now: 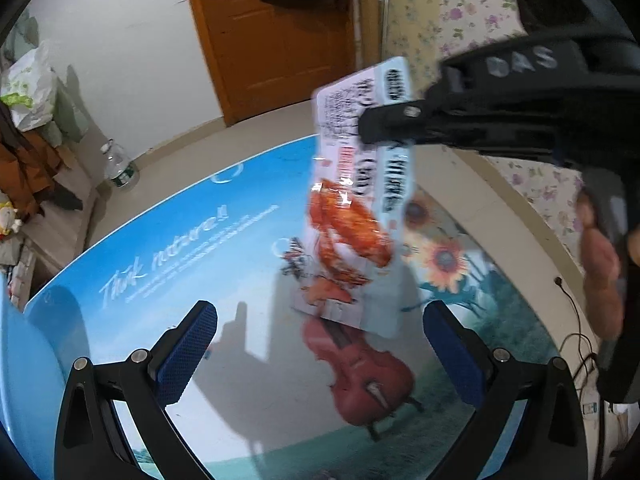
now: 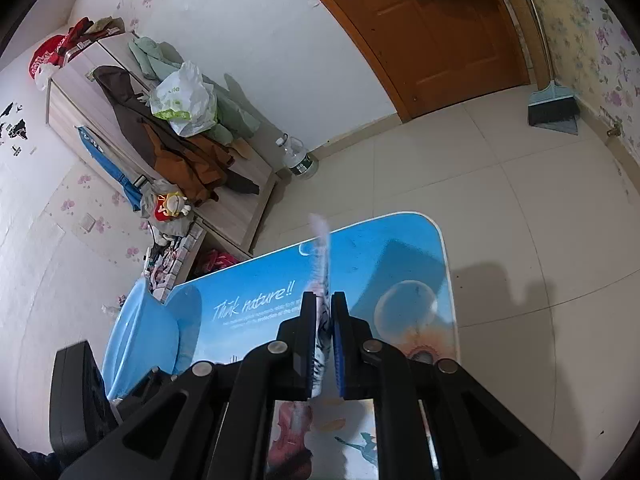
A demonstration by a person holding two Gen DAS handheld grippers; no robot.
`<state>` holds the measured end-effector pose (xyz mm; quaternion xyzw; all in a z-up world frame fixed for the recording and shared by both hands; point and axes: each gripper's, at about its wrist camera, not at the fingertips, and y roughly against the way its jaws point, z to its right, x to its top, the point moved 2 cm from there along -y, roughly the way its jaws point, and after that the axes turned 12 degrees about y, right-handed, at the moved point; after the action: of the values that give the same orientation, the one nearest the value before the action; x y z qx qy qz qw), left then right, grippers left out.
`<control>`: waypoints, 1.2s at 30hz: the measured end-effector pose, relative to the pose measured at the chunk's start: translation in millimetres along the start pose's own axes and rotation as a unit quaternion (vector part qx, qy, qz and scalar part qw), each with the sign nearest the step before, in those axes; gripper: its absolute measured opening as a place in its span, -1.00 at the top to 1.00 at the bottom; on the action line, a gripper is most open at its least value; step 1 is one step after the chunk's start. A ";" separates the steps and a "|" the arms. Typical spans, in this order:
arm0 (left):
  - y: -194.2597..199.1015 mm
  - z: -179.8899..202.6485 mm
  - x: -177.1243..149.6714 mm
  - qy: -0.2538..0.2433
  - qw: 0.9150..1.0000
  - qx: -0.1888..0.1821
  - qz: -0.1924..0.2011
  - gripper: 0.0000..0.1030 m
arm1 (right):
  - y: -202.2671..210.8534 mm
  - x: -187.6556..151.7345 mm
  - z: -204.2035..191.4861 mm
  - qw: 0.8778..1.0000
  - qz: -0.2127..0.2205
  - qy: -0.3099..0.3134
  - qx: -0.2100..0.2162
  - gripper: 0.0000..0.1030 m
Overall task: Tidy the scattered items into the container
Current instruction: 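Close the left gripper on the packet's lower end while the right gripper holds it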
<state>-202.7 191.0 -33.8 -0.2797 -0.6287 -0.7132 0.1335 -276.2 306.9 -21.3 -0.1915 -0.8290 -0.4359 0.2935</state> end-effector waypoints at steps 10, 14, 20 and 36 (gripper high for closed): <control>-15.4 8.4 13.2 0.001 1.000 0.021 0.010 -1.00 | -0.3 2.6 -8.0 1.000 -0.002 0.008 0.004 0.84; -15.9 11.8 15.9 -0.007 0.999 0.026 0.021 -0.94 | -0.5 3.5 -10.8 1.000 -0.001 0.008 0.006 0.84; -23.5 9.5 15.1 0.006 1.000 0.019 0.006 -0.11 | -0.2 3.0 -9.5 1.000 -0.001 0.014 0.004 0.84; -12.5 9.6 14.4 -0.018 0.998 0.037 0.041 0.50 | 2.4 4.4 -11.1 1.000 0.000 0.020 0.008 0.83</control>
<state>-218.8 204.8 -35.4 -0.3128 -0.6449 -0.6785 0.1611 -274.6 299.2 -12.0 -0.1802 -0.8266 -0.4327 0.3114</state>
